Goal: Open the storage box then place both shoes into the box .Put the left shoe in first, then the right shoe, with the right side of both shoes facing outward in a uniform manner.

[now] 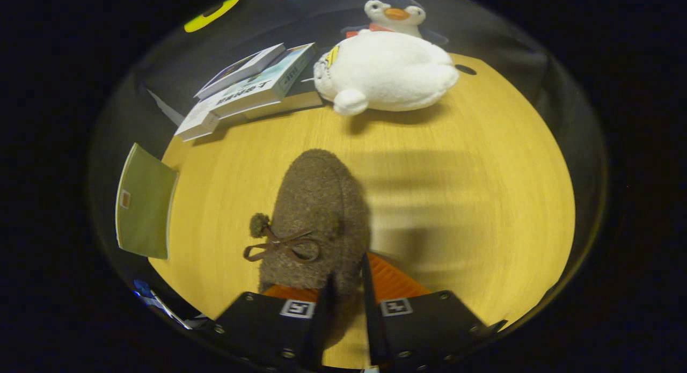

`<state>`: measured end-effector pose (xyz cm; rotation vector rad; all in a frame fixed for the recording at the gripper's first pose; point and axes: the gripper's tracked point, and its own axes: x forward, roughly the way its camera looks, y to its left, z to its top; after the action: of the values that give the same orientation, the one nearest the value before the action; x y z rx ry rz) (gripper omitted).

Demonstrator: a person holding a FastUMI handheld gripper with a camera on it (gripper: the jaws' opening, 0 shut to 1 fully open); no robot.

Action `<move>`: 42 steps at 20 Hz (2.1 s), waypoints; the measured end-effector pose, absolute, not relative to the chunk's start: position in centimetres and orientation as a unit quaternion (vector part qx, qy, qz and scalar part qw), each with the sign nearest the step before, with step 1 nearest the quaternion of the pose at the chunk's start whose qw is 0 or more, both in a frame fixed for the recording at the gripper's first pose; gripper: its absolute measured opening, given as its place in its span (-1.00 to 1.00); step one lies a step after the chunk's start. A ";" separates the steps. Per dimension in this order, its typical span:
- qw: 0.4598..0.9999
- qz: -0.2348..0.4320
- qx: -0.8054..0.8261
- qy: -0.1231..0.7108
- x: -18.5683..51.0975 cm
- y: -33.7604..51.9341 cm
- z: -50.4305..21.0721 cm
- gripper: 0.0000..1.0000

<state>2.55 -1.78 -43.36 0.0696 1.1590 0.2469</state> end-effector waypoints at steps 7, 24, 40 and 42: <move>0.837 0.089 0.075 0.535 2.3 -1.0 -39.4 -1.00; 0.850 0.185 0.023 0.493 2.3 11.8 -26.8 -1.00; 0.816 0.306 0.002 0.489 1.6 30.5 -23.1 -1.00; 0.811 0.324 -0.001 0.488 1.4 33.3 -22.5 -1.00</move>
<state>1.38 33.28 -22.46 -0.0014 1.0432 0.6914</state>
